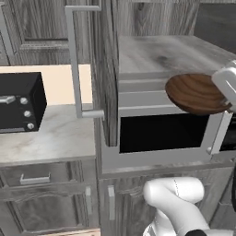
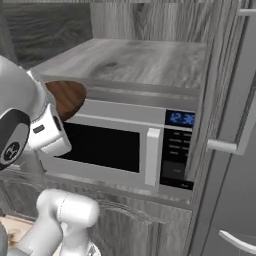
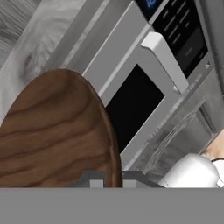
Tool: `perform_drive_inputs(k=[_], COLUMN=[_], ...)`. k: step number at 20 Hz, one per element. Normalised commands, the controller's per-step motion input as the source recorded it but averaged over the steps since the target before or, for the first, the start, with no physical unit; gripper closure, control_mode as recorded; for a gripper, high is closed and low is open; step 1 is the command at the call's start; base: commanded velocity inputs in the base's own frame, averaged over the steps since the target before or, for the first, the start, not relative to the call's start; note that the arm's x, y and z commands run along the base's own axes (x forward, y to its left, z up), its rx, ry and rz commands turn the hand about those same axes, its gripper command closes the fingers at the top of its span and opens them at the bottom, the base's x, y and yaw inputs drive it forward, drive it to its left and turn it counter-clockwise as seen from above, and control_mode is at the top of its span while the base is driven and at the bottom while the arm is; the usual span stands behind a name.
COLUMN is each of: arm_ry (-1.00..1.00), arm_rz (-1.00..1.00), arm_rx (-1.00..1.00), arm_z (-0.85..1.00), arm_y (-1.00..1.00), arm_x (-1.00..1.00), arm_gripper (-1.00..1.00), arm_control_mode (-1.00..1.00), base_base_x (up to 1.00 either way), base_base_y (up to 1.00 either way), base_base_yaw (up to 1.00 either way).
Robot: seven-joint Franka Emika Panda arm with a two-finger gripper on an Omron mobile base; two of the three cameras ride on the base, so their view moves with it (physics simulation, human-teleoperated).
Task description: Take the smaller bowl and place it next to the appetizer plate on the dining counter , and place the larger bowl next to the plate with cooked food.
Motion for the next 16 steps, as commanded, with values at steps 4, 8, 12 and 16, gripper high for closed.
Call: perform_drive_inputs(k=[4, 8, 12, 16], arm_ry=[0.00, 0.00, 0.00, 0.00], arm_rz=[0.00, 0.00, 0.00, 0.00], arm_rx=[0.00, 0.00, 0.00, 0.00], arm_z=[0.00, 0.00, 0.00, 0.00], arm_y=[0.00, 0.00, 0.00, 0.00], arm_x=[0.00, 0.00, 0.00, 0.00], arm_gripper=[1.00, 1.00, 1.00, 1.00], arm_control_mode=[1.00, 1.00, 1.00, 1.00], base_base_x=[-1.00, -0.85, -0.32, -0.03], base_base_y=[-0.03, -0.09, -0.38, -0.55], base_base_yaw=[0.02, 0.20, 0.38, 0.47])
